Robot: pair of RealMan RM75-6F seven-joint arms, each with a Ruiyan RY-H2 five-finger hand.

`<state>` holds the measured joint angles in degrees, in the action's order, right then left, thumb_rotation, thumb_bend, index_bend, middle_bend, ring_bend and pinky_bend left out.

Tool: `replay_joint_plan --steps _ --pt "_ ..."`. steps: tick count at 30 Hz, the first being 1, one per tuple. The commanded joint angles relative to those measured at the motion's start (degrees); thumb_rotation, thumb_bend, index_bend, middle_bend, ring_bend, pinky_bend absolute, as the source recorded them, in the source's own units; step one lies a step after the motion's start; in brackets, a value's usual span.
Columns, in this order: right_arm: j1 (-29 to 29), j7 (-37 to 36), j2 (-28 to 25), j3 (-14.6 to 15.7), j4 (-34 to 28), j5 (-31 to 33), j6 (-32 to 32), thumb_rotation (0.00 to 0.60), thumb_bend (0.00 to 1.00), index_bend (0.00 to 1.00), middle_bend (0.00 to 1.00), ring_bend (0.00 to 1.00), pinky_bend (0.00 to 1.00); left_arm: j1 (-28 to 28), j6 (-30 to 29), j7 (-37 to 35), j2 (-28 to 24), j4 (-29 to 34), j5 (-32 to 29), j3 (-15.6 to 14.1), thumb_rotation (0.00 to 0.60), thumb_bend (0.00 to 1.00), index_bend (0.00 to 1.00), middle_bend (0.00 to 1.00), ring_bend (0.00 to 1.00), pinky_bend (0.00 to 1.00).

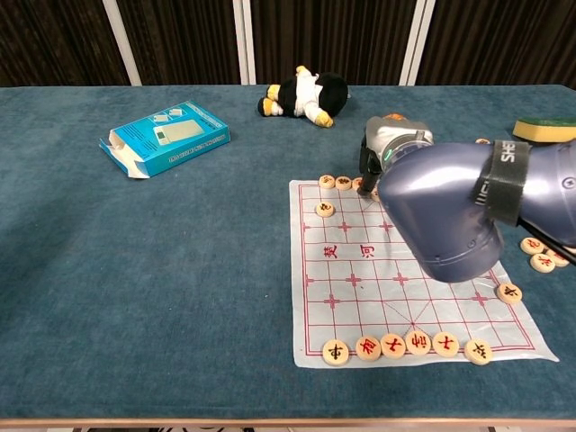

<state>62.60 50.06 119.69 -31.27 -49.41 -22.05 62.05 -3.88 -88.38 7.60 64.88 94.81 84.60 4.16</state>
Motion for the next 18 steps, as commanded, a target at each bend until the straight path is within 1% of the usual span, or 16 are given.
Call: replay_joint_plan --steps 1,18 --pt "-0.06 -0.06 0.16 -0.30 0.19 -0.13 -0.10 0.600 0.35 0.46 0.00 0.00 0.01 -0.01 0.00 0.04 0.03 0.00 0.03 -0.01 0.600 0.05 0.00 0.00 0.00 0.02" --pt "-0.06 0.26 1.24 -1.63 2.18 -0.96 -1.23 0.600 0.34 0.47 0.00 0.00 0.01 -0.10 0.09 0.30 0.19 -0.08 -0.13 0.04 0.600 0.05 0.00 0.00 0.00 0.02"
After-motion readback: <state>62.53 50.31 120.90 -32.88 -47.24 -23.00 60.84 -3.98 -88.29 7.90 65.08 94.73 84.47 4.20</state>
